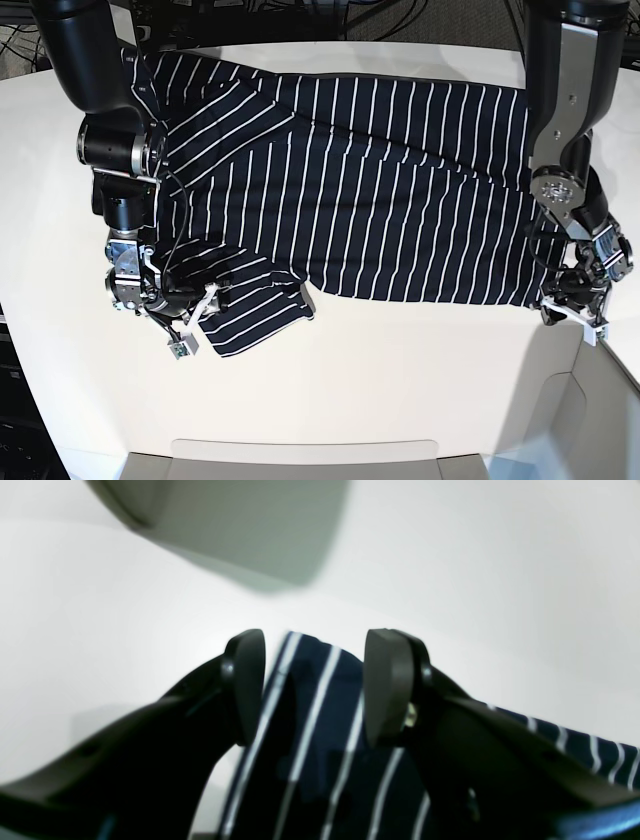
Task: Fold the T-shirt properly
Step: 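Lower the left gripper onto the other hem corner and grasp it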
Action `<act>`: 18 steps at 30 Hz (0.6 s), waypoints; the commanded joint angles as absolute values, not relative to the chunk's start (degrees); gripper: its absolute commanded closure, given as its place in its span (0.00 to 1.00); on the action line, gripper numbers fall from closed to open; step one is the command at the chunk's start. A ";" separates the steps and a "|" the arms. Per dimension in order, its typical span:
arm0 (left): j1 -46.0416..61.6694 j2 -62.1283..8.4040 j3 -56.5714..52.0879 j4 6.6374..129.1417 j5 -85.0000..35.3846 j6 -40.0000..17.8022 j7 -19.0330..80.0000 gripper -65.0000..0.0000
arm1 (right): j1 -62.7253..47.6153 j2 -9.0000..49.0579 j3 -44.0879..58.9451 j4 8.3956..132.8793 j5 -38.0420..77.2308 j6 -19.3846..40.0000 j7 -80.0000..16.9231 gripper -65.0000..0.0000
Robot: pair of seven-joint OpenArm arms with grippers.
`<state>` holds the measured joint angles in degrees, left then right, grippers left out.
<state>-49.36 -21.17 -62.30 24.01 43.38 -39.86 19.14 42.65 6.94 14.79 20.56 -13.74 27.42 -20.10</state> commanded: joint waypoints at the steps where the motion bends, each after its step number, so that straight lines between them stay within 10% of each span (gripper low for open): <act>1: -51.21 -21.76 -62.29 24.66 42.59 -40.00 17.36 0.51 | 44.88 7.16 14.90 21.58 -13.05 27.56 -18.95 0.45; 18: -48.04 -25.63 -62.37 14.55 42.59 -40.00 11.03 0.51 | 44.70 7.25 14.90 21.58 -13.14 27.56 -19.03 0.45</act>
<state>-45.76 -24.38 -62.28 13.80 43.46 -39.90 13.04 42.52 6.96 14.79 20.56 -13.76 27.42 -20.12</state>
